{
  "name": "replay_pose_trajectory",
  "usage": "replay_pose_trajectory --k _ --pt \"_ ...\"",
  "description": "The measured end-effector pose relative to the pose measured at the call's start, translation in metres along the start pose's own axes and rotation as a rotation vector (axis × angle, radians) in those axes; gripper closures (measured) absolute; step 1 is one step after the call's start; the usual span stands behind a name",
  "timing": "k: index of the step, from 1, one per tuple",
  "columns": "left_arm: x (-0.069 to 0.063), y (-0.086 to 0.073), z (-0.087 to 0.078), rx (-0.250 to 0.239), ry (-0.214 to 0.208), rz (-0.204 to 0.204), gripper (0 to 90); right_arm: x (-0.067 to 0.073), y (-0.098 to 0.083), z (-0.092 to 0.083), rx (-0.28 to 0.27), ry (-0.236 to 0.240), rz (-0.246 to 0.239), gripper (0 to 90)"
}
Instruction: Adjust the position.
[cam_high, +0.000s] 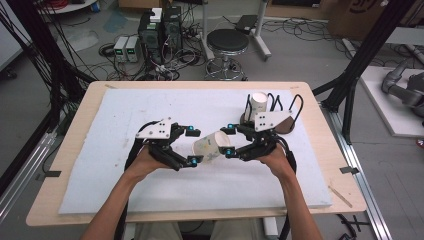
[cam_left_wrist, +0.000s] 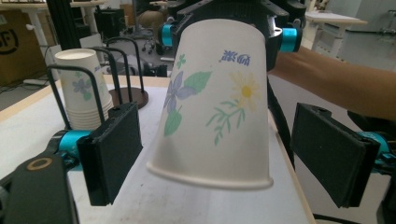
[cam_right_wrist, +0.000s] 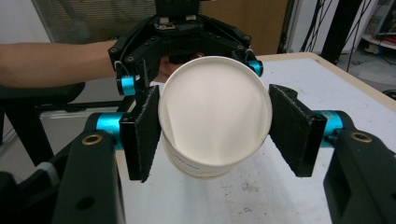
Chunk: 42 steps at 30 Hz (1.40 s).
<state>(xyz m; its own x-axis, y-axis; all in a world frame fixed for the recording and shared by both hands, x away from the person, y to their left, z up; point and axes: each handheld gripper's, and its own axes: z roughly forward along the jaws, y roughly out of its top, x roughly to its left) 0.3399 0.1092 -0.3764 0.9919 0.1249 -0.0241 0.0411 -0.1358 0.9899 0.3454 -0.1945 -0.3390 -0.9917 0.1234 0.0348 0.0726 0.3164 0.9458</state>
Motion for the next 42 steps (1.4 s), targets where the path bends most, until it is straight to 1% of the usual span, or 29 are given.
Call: replay_pose_trajectory --k 2,5,9,14,18,23,29,33,39,40,41,42 --pt "0.001 0.000 0.005 -0.007 -0.012 -0.003 16.4 0.000 0.000 0.001 0.001 0.005 0.000 38.3" --pt "0.001 0.000 0.013 -0.004 -0.034 -0.007 16.4 0.000 0.000 0.001 0.000 0.010 0.005 38.4" --pt "0.004 -0.002 0.021 -0.007 -0.049 -0.011 16.4 0.000 0.000 0.002 -0.012 0.020 0.000 38.4" --pt "0.005 -0.005 0.027 0.016 -0.058 -0.023 16.4 0.000 0.000 0.002 -0.017 0.026 0.005 38.4" --pt "0.006 -0.007 0.029 0.029 -0.059 -0.035 16.6 0.001 0.000 0.002 -0.016 0.027 0.003 38.4" --pt "0.006 -0.010 0.028 0.043 -0.062 -0.039 17.2 0.001 0.000 0.001 -0.025 0.030 0.001 38.4" --pt "0.006 -0.010 0.027 0.039 -0.076 -0.031 22.9 0.001 0.000 0.001 -0.024 0.036 0.003 38.4" --pt "0.006 -0.010 0.026 0.046 -0.080 -0.034 25.2 0.001 0.000 0.002 -0.019 0.039 0.005 38.4" --pt "0.005 -0.009 0.026 0.051 -0.079 -0.011 28.6 0.000 -0.001 0.002 -0.021 0.041 0.003 38.3" --pt "0.004 -0.009 0.026 0.059 -0.079 -0.003 28.6 0.001 -0.001 0.002 -0.021 0.042 -0.002 38.0" --pt "0.004 -0.009 0.027 0.065 -0.083 -0.005 28.6 0.001 -0.002 0.001 -0.013 0.043 -0.014 37.3" --pt "0.003 -0.009 0.027 0.066 -0.077 -0.011 28.6 0.002 -0.002 0.002 -0.008 0.042 -0.021 31.6"
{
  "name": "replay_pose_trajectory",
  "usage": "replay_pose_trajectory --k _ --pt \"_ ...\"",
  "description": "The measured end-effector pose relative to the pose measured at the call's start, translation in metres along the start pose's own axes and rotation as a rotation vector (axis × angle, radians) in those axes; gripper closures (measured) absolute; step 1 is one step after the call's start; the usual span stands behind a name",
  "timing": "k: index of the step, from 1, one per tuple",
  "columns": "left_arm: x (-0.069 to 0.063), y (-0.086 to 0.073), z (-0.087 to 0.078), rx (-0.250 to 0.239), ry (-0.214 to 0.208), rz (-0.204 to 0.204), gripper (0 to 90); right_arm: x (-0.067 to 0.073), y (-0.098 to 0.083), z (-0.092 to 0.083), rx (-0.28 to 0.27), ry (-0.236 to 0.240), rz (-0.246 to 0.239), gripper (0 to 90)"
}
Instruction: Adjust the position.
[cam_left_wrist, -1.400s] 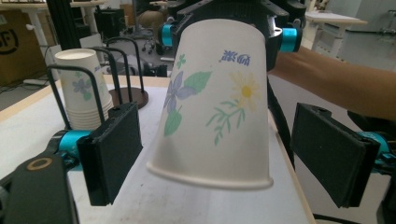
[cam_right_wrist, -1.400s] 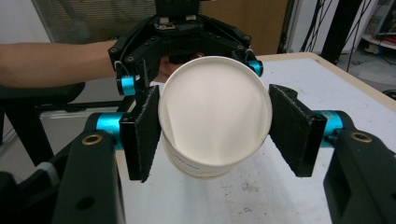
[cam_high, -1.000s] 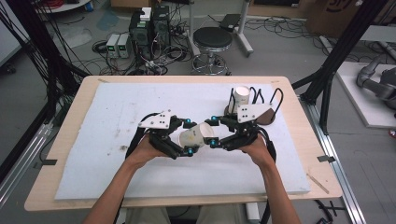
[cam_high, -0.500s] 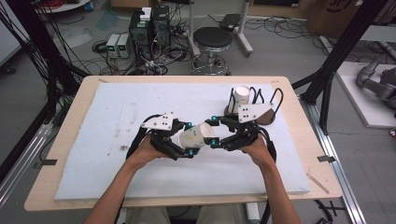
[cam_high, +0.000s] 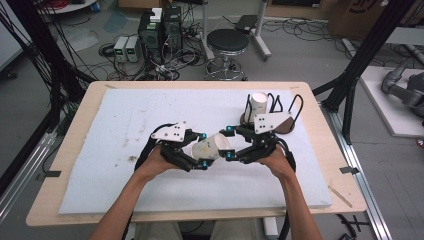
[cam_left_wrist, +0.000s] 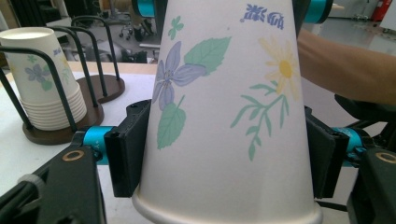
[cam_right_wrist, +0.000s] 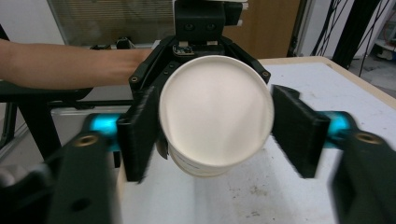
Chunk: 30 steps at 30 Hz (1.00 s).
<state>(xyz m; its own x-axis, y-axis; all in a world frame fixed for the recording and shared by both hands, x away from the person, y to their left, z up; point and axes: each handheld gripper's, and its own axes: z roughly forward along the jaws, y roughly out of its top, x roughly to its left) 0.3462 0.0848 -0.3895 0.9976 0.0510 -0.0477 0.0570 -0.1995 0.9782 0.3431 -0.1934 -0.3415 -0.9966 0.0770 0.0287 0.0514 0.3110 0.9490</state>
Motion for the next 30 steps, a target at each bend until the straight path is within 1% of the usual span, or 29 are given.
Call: replay_pose_trajectory --k 1,2,3,6,10,12,14,16,18,19,21,22,24,25,26,27,28,29,30 --pt "0.000 0.000 0.000 -0.001 0.001 0.000 28.7 0.001 0.000 0.001 -0.008 -0.002 0.009 17.3" --pt "0.001 0.000 -0.001 -0.003 0.004 0.000 28.8 0.001 0.000 0.001 -0.014 -0.018 0.023 14.0" --pt "0.001 0.000 -0.001 -0.003 0.007 -0.005 28.8 0.001 0.001 0.001 -0.010 -0.027 0.026 14.0" --pt "0.001 0.000 -0.002 -0.004 0.008 -0.004 28.8 0.002 0.001 0.000 -0.012 -0.020 0.020 14.0" --pt "0.000 0.001 -0.003 0.004 0.015 -0.003 28.8 0.002 0.001 0.000 0.004 -0.040 0.018 14.0" --pt "-0.002 0.002 -0.005 0.019 0.020 -0.003 28.7 0.002 0.001 0.000 0.016 -0.043 0.021 14.0" --pt "-0.004 0.004 -0.009 0.043 0.023 0.002 28.7 0.003 0.002 -0.001 0.051 -0.054 0.014 14.0" --pt "-0.006 0.006 -0.013 0.095 0.031 0.011 28.7 0.006 0.005 -0.001 0.088 -0.070 0.001 14.0" --pt "-0.007 0.010 -0.017 0.158 0.039 0.013 28.7 0.007 0.007 -0.001 0.114 -0.074 -0.010 14.0" --pt "-0.007 0.013 -0.020 0.191 0.039 0.018 28.7 0.009 0.008 0.000 0.140 -0.080 -0.022 14.0" --pt "-0.006 0.018 -0.025 0.246 0.041 0.011 28.6 0.011 0.009 0.003 0.188 -0.083 -0.033 14.0" --pt "-0.006 0.021 -0.027 0.279 0.048 0.010 28.6 0.011 0.009 0.004 0.218 -0.083 -0.038 14.0" --pt "-0.005 0.026 -0.030 0.330 0.055 0.001 28.5 0.012 0.010 0.009 0.278 -0.089 -0.048 14.0" --pt "-0.006 0.028 -0.031 0.351 0.061 -0.011 28.4 0.012 0.011 0.011 0.310 -0.089 -0.054 14.0" --pt "-0.005 0.031 -0.033 0.393 0.059 -0.006 28.4 0.012 0.012 0.013 0.338 -0.088 -0.060 14.0" --pt "-0.005 0.032 -0.033 0.406 0.061 -0.012 28.4 0.012 0.013 0.016 0.375 -0.090 -0.068 14.0" --pt "-0.005 0.034 -0.033 0.429 0.063 -0.016 28.4 0.012 0.014 0.018 0.400 -0.090 -0.074 14.0" --pt "-0.005 0.036 -0.034 0.460 0.066 -0.018 28.4 0.013 0.015 0.019 0.426 -0.096 -0.082 14.0" --pt "-0.005 0.037 -0.034 0.486 0.073 -0.020 28.4 0.013 0.017 0.022 0.469 -0.097 -0.090 14.1"
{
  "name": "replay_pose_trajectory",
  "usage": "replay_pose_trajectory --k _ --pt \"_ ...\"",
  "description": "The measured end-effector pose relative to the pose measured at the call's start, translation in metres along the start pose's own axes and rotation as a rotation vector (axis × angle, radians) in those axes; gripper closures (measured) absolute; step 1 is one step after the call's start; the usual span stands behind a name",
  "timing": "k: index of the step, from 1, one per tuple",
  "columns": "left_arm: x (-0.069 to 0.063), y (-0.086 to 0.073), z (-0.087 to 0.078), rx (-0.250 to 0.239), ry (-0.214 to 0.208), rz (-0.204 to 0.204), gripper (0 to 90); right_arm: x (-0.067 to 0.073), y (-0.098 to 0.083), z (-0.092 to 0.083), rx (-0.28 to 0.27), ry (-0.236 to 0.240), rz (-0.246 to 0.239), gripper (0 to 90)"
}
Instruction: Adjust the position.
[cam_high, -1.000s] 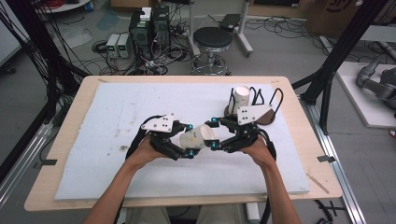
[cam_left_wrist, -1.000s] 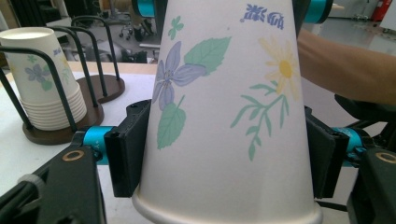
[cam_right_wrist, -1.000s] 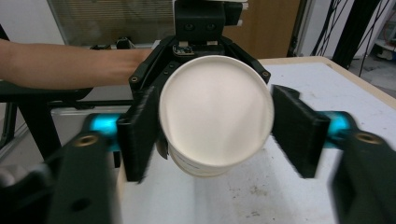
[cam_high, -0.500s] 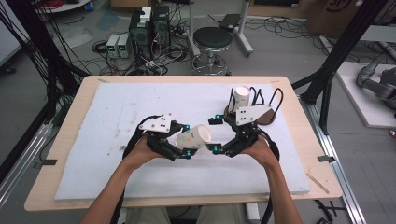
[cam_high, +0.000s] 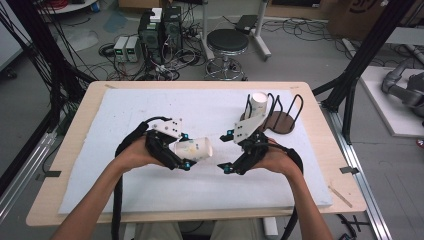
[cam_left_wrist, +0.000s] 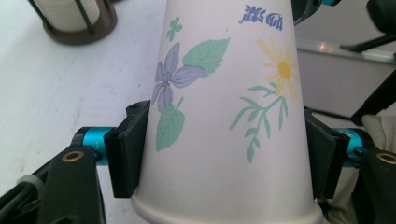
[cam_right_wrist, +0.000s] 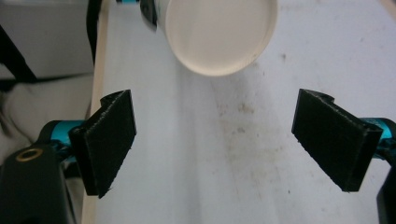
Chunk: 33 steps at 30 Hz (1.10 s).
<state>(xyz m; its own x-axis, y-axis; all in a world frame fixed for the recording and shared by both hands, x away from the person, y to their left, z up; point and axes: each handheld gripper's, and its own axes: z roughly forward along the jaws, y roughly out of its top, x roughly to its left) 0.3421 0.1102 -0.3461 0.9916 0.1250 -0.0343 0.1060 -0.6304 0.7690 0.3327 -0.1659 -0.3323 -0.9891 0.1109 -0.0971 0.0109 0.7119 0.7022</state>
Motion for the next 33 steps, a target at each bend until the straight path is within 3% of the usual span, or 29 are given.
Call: replay_pose_trajectory --k 6,13,16,24,33 --pt "0.000 0.007 -0.001 0.140 -0.012 0.015 28.4 -0.001 0.012 0.006 0.129 0.018 -0.024 14.4" --pt "0.000 0.011 0.000 0.244 -0.003 0.011 28.4 -0.002 0.016 0.015 0.253 0.017 -0.046 14.5" --pt "0.001 0.012 0.000 0.256 -0.010 0.018 28.4 -0.002 0.016 0.017 0.283 0.017 -0.044 14.5" --pt "-0.001 0.016 0.009 0.265 -0.015 0.034 28.4 -0.002 0.019 0.021 0.286 0.021 -0.052 14.5" --pt "-0.005 0.032 0.028 0.266 -0.036 0.061 28.4 0.001 0.026 0.031 0.270 0.048 -0.073 15.2"
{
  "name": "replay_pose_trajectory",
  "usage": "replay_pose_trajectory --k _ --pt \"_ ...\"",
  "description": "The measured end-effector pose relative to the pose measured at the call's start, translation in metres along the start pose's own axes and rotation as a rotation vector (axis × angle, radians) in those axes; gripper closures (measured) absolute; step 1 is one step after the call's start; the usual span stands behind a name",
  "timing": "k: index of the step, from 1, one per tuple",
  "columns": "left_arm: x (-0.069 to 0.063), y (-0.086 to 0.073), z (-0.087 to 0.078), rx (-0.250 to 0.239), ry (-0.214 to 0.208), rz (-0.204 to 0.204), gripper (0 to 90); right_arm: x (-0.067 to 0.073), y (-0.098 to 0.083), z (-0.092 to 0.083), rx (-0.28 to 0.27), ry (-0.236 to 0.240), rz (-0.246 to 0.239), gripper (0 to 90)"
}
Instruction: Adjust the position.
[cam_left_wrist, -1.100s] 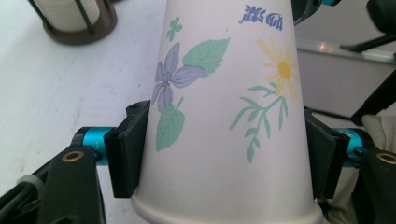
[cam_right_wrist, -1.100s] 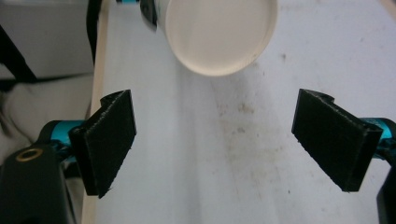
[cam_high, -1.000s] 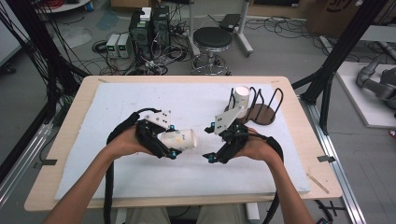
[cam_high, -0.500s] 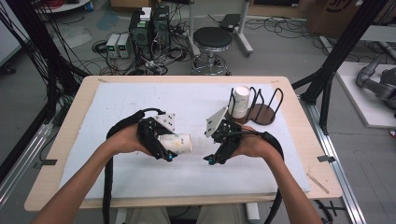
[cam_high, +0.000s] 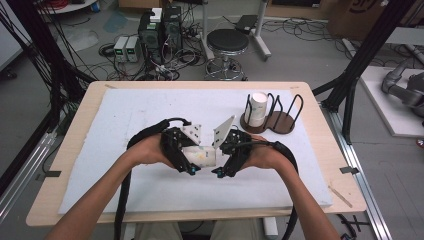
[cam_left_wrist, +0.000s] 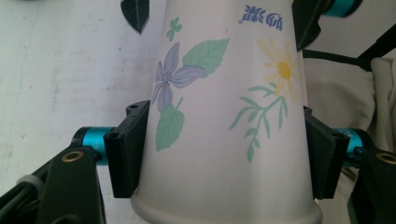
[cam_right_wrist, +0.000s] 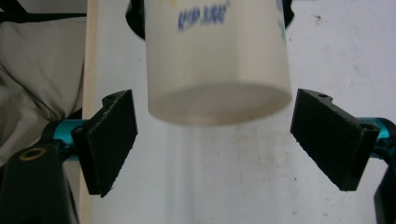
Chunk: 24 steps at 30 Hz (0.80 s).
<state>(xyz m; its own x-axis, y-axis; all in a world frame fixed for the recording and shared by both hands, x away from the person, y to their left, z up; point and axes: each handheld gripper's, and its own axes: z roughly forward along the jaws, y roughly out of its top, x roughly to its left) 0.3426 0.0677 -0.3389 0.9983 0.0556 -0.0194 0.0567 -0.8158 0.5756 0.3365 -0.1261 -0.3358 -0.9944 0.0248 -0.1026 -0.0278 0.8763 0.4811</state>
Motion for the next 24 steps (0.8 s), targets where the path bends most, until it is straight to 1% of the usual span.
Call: replay_pose_trajectory --k 1,2,5,6,9,11,12,13,14,15,18,19,20,21,22,23,24 --pt "-0.0003 0.0011 0.0010 -0.002 -0.001 0.001 28.4 -0.0001 0.0009 0.0005 -0.011 0.004 -0.008 15.2" --pt "-0.0010 0.0017 0.0020 -0.008 -0.005 -0.006 28.4 0.0002 0.0014 0.0003 -0.018 0.005 -0.007 15.6" --pt "-0.0009 0.0026 0.0028 0.001 -0.004 0.004 28.4 0.0005 0.0020 -0.0007 -0.032 0.009 -0.008 19.1" --pt "-0.0011 0.0025 0.0032 -0.003 -0.005 0.000 28.4 0.0005 0.0021 -0.0012 -0.032 0.011 -0.009 21.4" --pt "-0.0002 0.0024 0.0026 0.003 -0.006 0.012 28.4 0.0005 0.0021 -0.0011 -0.032 0.026 -0.011 26.8" --pt "-0.0014 0.0021 0.0030 0.000 -0.009 0.011 28.3 0.0008 0.0026 -0.0001 -0.026 0.017 -0.022 36.0" --pt "-0.0010 0.0019 0.0028 0.008 -0.011 0.013 28.3 0.0008 0.0026 0.0006 -0.022 0.021 -0.025 36.5" --pt "-0.0016 0.0014 0.0032 0.002 -0.011 0.006 28.3 0.0004 0.0028 0.0011 -0.020 0.025 -0.026 36.8" --pt "-0.0008 0.0011 0.0028 0.008 -0.010 0.016 28.3 0.0003 0.0029 0.0018 -0.021 0.028 -0.028 37.0" --pt "-0.0014 0.0005 0.0032 -0.003 -0.009 0.008 28.3 0.0002 0.0031 0.0019 -0.019 0.025 -0.029 37.2" --pt "-0.0014 -0.0009 0.0032 -0.018 -0.016 0.004 26.9 -0.0001 0.0032 0.0019 -0.022 0.031 -0.026 37.2" --pt "-0.0012 -0.0012 0.0035 -0.022 -0.015 0.005 25.7 -0.0001 0.0032 0.0019 -0.022 0.030 -0.026 37.2" --pt "-0.0013 -0.0017 0.0038 -0.031 -0.015 0.007 22.4 0.0001 0.0032 0.0019 -0.024 0.034 -0.027 37.2" --pt "-0.0017 -0.0024 0.0039 -0.047 -0.023 0.008 20.5 0.0004 0.0033 0.0018 -0.025 0.042 -0.031 37.3" --pt "-0.0009 -0.0032 0.0030 -0.058 -0.040 0.020 19.3 0.0008 0.0035 0.0017 -0.022 0.038 -0.032 37.3" --pt "-0.0015 -0.0037 0.0030 -0.075 -0.044 0.012 16.3 0.0008 0.0034 0.0018 -0.017 0.036 -0.034 37.3" --pt "-0.0012 -0.0039 0.0018 -0.075 -0.037 0.018 15.2 0.0007 0.0031 0.0022 -0.018 0.036 -0.032 37.3"
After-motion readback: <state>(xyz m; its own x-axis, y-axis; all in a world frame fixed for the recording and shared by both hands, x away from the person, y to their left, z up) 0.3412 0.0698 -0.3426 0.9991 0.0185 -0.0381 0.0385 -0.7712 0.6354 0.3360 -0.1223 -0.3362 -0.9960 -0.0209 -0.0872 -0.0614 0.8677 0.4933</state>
